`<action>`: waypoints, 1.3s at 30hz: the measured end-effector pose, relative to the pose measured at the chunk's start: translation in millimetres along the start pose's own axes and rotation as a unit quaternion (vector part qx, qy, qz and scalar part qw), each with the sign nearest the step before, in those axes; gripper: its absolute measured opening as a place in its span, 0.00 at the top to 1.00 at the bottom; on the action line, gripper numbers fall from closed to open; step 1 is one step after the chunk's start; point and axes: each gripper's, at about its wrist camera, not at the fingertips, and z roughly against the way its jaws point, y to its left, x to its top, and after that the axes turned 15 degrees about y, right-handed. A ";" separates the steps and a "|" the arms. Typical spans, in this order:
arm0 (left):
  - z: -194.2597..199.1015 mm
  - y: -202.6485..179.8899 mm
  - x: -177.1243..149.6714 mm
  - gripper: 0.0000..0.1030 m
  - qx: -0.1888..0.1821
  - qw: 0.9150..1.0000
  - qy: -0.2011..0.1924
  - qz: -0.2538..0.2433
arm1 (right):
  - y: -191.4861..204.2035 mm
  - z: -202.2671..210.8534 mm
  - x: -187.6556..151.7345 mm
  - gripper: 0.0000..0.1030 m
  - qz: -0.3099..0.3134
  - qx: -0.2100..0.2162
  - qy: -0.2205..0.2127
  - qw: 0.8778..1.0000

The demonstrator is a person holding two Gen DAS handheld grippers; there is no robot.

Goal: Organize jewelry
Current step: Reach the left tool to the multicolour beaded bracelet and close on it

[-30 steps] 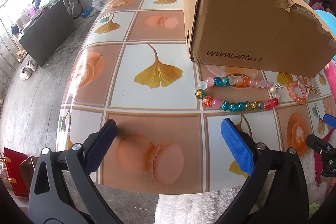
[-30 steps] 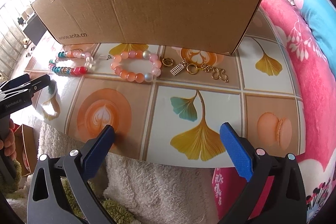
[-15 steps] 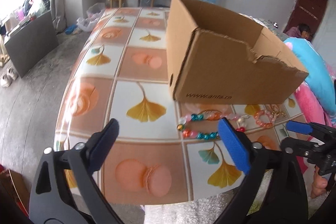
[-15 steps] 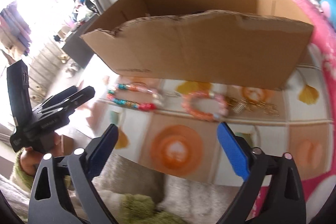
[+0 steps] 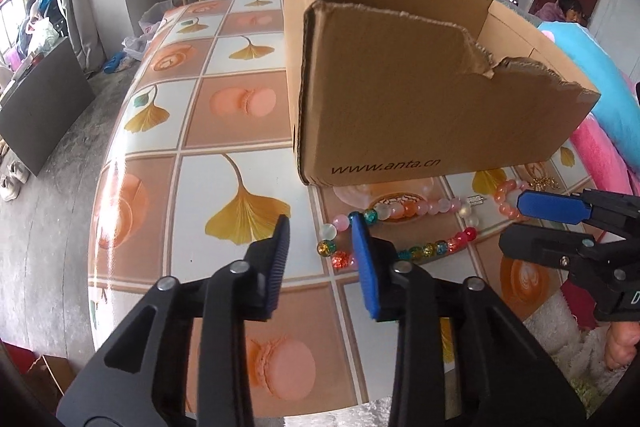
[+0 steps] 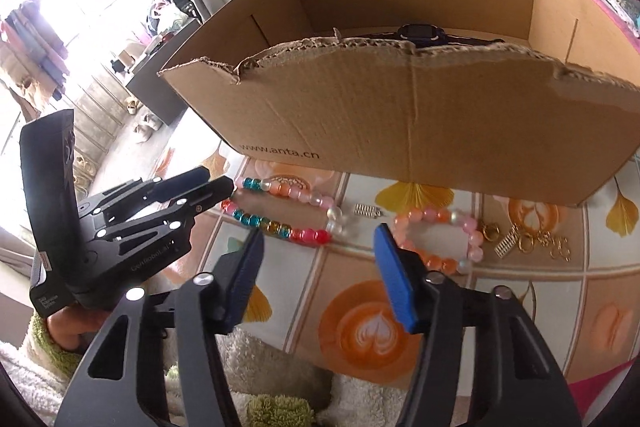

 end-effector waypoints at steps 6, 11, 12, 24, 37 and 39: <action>-5.1 3.3 -2.6 0.76 -0.008 1.000 0.016 0.007 | -1.8 -11.1 10.1 0.61 -0.006 0.015 0.015 1.000; -5.2 3.7 -3.7 0.76 -0.009 1.000 0.018 0.007 | -0.2 -22.3 18.5 0.68 -0.010 0.012 0.027 1.000; -5.0 3.9 -4.2 0.76 -0.010 1.000 0.019 0.007 | -0.6 -25.2 20.4 0.68 -0.013 0.010 0.030 0.999; -1.6 -2.9 -12.6 0.76 -0.032 0.999 0.027 -0.003 | 14.7 -45.3 28.7 0.90 0.001 -0.013 0.045 0.999; 1.5 -13.1 -19.6 0.76 -0.027 0.999 0.037 -0.019 | 21.7 -48.2 18.7 0.90 0.009 -0.009 0.053 0.999; -0.1 -13.6 -16.0 0.76 -0.017 0.999 0.038 -0.019 | 20.0 -47.6 17.6 0.90 0.011 -0.012 0.053 0.998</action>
